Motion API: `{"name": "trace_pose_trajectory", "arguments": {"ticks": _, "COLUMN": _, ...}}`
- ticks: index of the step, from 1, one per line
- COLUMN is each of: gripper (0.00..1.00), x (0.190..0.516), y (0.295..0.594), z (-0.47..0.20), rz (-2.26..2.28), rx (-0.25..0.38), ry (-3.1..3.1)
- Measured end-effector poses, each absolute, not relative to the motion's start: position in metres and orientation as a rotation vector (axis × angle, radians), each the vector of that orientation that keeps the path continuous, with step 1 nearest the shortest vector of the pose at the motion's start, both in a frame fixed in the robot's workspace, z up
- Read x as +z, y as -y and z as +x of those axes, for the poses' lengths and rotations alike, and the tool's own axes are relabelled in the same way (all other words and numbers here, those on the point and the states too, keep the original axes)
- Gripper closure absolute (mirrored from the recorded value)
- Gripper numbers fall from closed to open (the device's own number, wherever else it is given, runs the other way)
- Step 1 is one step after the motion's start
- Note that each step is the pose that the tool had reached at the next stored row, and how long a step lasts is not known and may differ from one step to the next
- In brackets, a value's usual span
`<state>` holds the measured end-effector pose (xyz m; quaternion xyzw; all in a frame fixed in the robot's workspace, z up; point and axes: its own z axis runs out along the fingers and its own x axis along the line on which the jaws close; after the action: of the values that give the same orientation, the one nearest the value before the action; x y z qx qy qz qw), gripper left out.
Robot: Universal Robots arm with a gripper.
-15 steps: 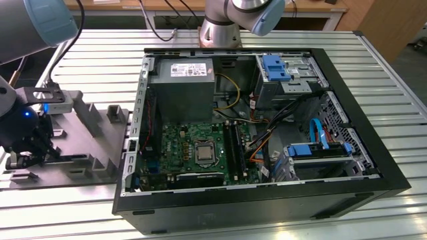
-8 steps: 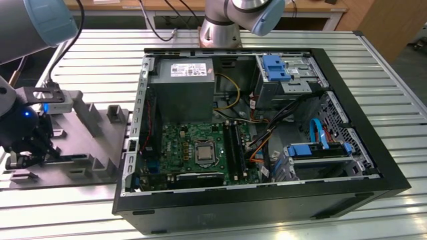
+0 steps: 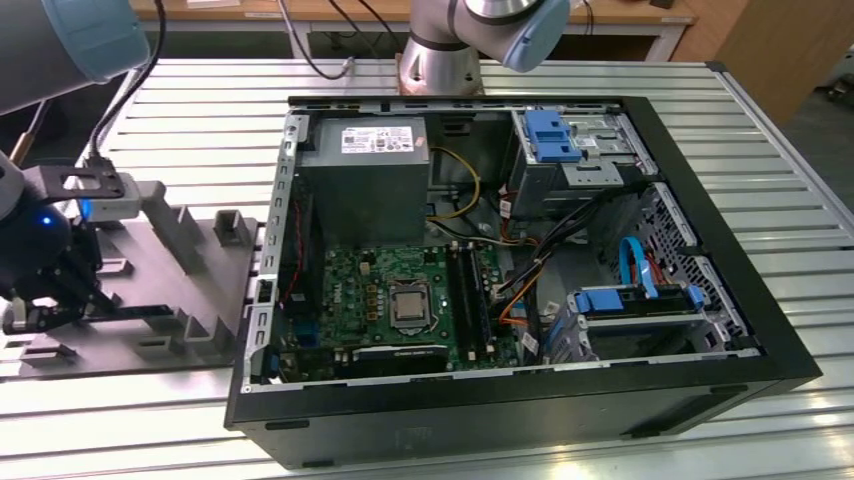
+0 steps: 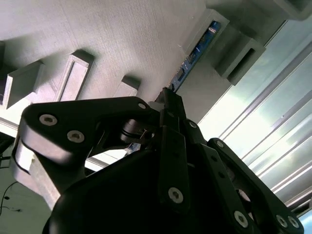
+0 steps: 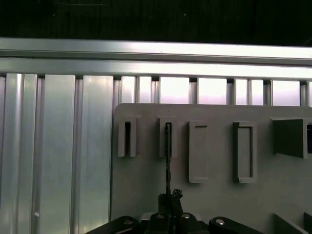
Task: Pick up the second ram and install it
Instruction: 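Pick up the second ram and move it above second insertion slot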
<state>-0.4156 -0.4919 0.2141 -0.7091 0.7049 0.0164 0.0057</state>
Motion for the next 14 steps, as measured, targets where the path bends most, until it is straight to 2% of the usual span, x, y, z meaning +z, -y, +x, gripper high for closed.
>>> {"name": "trace_pose_trajectory", "arguments": {"ticks": 14, "gripper": 0.89, "x": 0.258, "y": 0.492, "z": -0.415, "rz": -2.22, "rx": 0.051, "ry": -2.206}}
